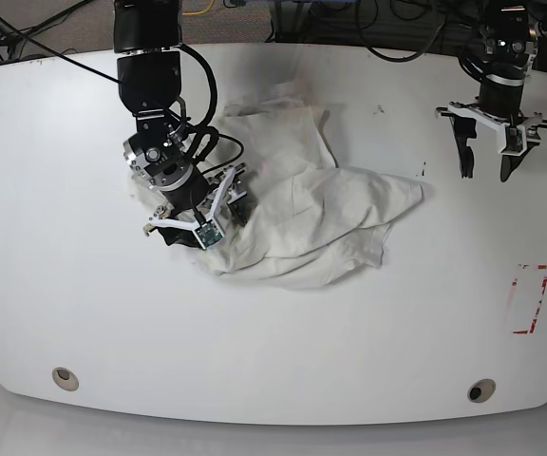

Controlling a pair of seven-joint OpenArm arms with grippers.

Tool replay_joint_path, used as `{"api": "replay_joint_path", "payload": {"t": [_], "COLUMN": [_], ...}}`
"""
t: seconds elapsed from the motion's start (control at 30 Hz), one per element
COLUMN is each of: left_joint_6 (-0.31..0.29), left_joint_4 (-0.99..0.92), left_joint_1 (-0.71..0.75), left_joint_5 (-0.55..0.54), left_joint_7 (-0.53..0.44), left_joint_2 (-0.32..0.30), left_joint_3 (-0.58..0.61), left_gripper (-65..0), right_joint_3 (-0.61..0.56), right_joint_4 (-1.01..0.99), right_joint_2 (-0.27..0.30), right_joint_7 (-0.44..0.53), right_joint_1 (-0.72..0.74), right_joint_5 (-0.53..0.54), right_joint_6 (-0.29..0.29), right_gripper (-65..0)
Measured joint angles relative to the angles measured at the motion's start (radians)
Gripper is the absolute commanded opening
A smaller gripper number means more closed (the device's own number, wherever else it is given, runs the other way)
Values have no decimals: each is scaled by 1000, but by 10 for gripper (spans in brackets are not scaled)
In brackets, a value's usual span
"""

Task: Fold the T-shirt properly
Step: 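Lower the right gripper onto the shirt edge and pinch it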

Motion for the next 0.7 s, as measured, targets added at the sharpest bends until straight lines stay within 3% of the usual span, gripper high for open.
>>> {"api": "replay_joint_path", "payload": {"t": [0.7], "left_joint_6": [0], "left_joint_4": [2], "left_joint_1": [3], "left_joint_5": [0], "left_joint_7": [0], "left_joint_2": [-1], "left_joint_3": [-43], "left_gripper": [-288], "right_joint_3": [2], "right_joint_4": [-49], "right_joint_2": [14], "right_joint_7": [4], "right_joint_1": [23], "right_joint_5": [9], "right_joint_6": [-1], "right_gripper": [-214]}}
